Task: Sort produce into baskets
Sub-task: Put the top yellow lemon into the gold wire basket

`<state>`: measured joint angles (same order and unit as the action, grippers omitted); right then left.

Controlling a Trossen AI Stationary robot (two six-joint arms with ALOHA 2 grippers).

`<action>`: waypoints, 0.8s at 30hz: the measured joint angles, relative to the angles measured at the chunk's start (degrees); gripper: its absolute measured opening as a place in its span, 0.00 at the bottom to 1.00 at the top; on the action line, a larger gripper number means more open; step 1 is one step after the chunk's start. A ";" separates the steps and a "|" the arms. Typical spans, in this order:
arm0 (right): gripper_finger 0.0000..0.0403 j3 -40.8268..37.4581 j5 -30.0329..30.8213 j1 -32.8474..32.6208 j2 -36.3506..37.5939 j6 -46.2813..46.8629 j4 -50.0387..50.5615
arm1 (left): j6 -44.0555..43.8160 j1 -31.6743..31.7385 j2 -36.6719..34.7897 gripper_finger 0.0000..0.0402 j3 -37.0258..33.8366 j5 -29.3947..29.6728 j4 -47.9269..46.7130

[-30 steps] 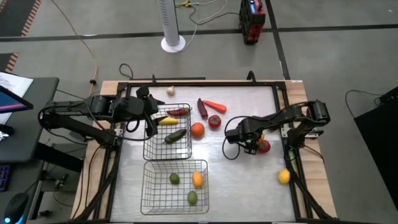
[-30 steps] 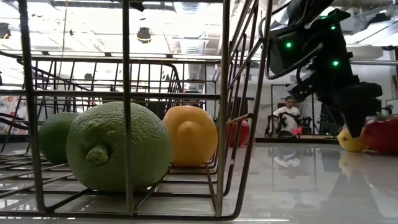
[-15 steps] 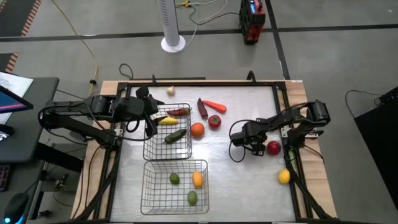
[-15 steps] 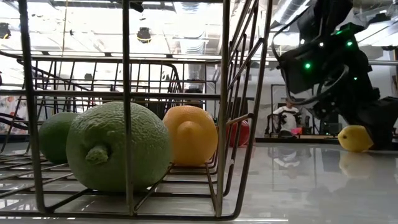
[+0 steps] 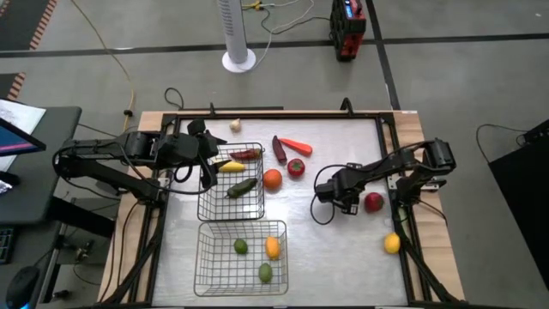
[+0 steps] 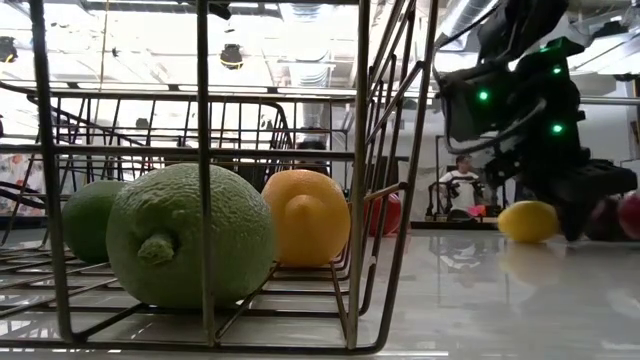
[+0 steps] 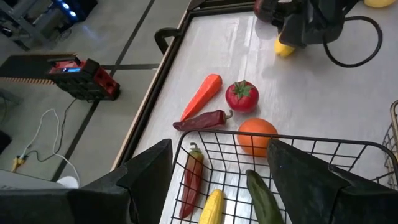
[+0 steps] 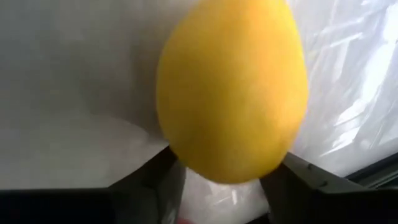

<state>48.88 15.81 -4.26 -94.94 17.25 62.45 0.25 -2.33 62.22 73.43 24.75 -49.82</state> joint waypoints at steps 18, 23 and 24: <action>0.21 5.25 1.41 -1.56 0.04 -1.28 -0.40 | -0.06 0.00 0.00 0.62 0.00 -0.07 -0.54; 0.42 5.25 0.61 -1.55 0.04 -0.63 -0.28 | -0.05 0.00 0.00 0.62 0.00 -0.09 -0.59; 0.47 5.25 0.61 -1.55 0.04 -0.63 -0.27 | -0.07 0.00 0.00 0.62 0.00 -0.09 -0.59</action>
<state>54.13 16.43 -5.80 -94.89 16.62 62.17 0.19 -2.33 62.22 73.43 24.67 -50.41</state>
